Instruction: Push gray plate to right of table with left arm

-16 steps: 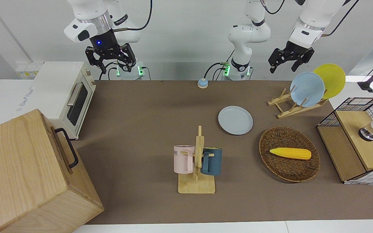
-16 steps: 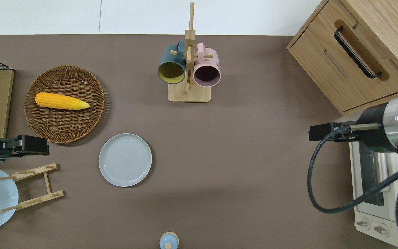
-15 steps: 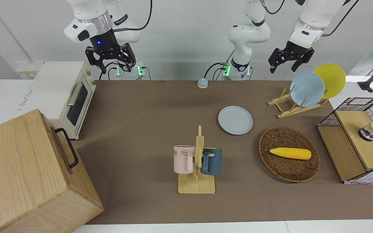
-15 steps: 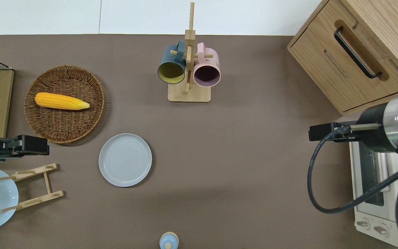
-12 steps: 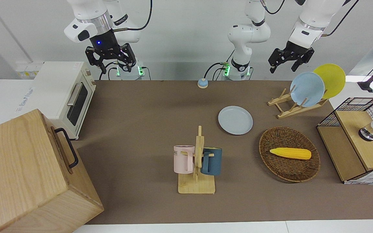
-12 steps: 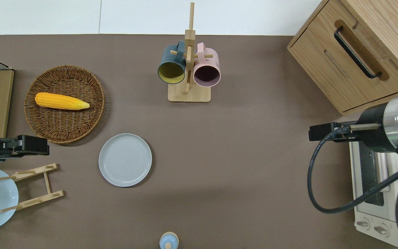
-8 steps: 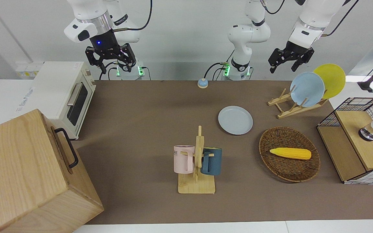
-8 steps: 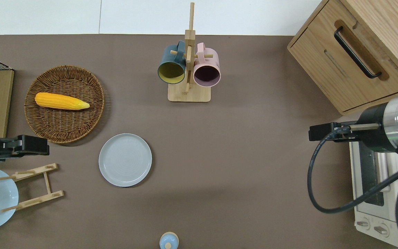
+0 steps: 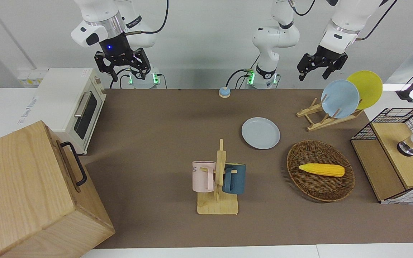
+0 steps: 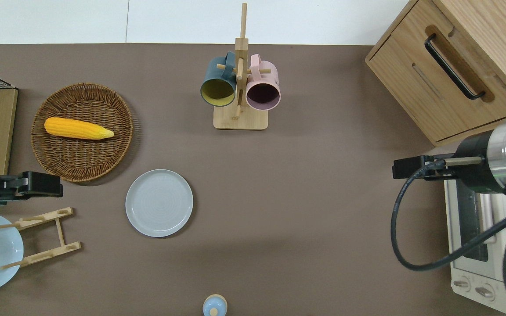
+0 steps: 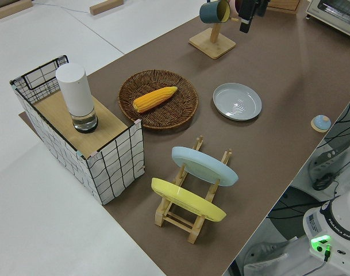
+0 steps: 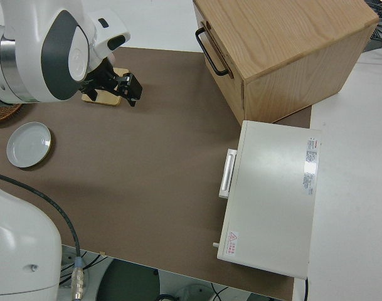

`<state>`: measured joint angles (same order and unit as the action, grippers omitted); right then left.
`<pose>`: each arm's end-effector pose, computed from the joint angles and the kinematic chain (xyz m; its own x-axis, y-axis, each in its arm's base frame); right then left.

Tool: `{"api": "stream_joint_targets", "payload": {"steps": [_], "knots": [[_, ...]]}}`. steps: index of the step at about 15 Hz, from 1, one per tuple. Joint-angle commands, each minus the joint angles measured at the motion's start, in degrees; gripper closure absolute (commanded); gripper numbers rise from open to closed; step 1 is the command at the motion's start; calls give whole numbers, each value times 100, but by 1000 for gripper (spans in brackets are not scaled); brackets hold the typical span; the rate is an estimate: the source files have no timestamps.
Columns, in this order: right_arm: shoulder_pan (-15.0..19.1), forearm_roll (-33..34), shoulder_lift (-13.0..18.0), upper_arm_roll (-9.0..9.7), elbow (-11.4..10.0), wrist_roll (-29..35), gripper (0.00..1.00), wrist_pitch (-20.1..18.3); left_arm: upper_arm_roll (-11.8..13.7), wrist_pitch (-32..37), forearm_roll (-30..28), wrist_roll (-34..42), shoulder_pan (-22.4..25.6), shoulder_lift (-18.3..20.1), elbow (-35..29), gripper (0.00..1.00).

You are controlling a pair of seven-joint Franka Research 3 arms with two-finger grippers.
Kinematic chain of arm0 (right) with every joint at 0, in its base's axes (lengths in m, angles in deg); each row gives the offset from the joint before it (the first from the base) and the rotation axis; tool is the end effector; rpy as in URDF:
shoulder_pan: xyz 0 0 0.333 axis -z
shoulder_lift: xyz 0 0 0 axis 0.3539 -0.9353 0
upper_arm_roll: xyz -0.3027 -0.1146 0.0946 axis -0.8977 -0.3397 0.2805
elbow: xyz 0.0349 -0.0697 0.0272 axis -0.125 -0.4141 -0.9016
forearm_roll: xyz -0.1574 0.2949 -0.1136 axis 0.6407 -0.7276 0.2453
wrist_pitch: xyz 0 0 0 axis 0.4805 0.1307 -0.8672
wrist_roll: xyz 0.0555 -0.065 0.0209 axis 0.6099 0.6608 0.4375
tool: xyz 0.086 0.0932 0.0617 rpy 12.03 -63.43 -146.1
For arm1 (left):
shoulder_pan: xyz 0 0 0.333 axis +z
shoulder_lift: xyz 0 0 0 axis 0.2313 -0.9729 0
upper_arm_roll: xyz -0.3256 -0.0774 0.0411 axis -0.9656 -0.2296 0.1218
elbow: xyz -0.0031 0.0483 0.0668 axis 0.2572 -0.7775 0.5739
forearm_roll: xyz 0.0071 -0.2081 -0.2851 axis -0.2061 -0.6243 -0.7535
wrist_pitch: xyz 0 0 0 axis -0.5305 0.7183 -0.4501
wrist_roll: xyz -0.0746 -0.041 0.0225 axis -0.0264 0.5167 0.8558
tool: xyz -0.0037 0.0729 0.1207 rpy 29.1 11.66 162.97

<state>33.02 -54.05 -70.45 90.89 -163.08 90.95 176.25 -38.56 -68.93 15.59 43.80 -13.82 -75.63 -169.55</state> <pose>0.4839 0.0951 0.6487 0.9995 -0.0234 0.0227 -0.0213 -0.9958 -0.0885 0.4584 -0.0367 0.6362 0.9956 0.0857 -0.0371 0.0865 -0.9960 0.0223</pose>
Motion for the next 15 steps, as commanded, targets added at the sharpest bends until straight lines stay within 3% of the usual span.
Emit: {"api": "stream_joint_targets", "payload": {"steps": [1,8,15], "knots": [[37,-92,-36,15,82,12,5,-31,42,6,103,20,-52,80,-121,7],[37,-92,-36,15,82,12,5,-31,236,-363,68,20,-52,405,-692,7],[37,-92,-36,24,82,12,5,-31,271,-635,-55,47,-52,326,-737,7]]}}
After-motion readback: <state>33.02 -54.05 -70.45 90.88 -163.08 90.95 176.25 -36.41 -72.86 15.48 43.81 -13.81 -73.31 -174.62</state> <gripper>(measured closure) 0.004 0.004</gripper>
